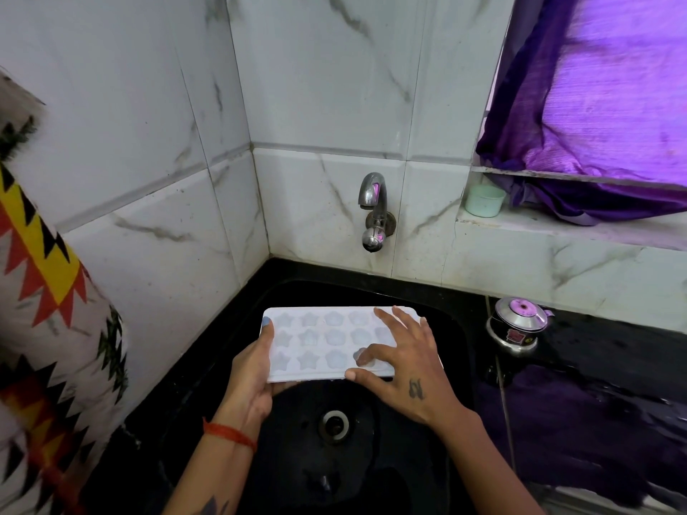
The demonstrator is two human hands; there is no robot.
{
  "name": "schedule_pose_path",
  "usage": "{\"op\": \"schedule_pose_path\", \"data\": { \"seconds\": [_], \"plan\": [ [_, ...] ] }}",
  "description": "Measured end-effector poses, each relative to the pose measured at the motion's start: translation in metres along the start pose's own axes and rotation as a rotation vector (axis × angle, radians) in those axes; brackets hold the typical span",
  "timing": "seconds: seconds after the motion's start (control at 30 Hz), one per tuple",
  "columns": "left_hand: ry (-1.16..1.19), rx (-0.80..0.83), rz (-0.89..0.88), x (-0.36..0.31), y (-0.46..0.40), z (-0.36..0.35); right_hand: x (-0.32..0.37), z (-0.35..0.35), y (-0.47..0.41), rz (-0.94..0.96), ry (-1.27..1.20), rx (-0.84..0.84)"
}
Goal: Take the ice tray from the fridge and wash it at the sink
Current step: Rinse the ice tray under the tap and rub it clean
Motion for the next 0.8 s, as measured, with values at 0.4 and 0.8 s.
{"op": "schedule_pose_path", "data": {
  "seconds": [0.4,0.8],
  "plan": [
    [-0.006,0.004,0.001,0.0006,0.0012,0.0005,-0.0003,-0.0003,0.0012,0.001,0.018,-0.006],
    [-0.012,-0.003,0.018,0.0015,0.0005,0.0008,-0.0003,-0.0005,0.0013,0.0,-0.03,-0.035]
  ]
}}
Point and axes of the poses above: each hand's wrist, its own y-axis away from the middle knuckle, its own z-axis out of the back of the hand, x = y × z, the point moved 5 cm from there along -y, towards the middle knuckle, and after that the axes turned 13 degrees about -x, right-handed, at the moved point
